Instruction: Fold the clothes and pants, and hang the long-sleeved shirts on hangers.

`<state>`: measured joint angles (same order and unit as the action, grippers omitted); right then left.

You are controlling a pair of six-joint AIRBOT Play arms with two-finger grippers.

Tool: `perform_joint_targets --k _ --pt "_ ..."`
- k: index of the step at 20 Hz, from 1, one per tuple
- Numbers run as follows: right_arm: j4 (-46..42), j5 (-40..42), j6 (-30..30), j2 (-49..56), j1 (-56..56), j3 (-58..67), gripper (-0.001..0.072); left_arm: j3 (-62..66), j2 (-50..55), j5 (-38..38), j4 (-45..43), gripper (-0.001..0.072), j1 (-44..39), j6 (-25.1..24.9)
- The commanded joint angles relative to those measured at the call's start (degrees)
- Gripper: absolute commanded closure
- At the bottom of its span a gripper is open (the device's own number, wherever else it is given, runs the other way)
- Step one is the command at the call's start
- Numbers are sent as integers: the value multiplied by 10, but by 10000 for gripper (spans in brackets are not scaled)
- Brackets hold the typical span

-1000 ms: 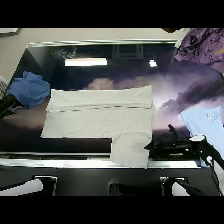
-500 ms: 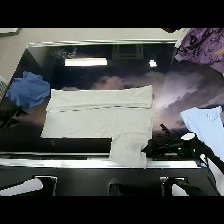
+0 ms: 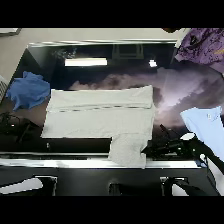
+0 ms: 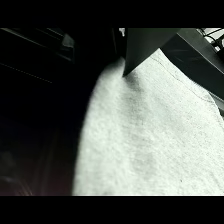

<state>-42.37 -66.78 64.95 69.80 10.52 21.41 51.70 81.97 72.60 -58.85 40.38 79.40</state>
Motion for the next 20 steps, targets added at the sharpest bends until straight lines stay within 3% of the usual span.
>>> perform_joint_targets --k 1,6,7,8,10,11,13,15,16,20 --pt "4 -5 0 0 -1 1 684 -18 16 2 4 137 -12 -11" --pt "6 -8 0 0 -1 1 684 -17 34 2 4 137 -50 -15" --pt "9 -8 0 0 -1 1 684 -17 38 2 4 146 -55 -15" --pt "13 -8 0 0 -1 1 684 -17 41 2 4 207 -60 -14" --pt "15 -9 0 0 -1 1 684 -17 42 2 3 209 -64 -14" --pt "15 -10 0 0 -1 1 684 -17 42 4 3 276 -63 -15" --pt "14 -12 0 0 -1 1 684 -17 42 5 2 531 -63 -15" --pt "14 -17 0 0 -1 1 684 -17 42 7 2 660 -63 -15" --pt "14 -20 0 -1 -1 1 684 -16 41 13 2 689 -63 -16" --pt "7 -28 16 -52 -1 10 686 -9 5 43 -7 691 -56 -10"
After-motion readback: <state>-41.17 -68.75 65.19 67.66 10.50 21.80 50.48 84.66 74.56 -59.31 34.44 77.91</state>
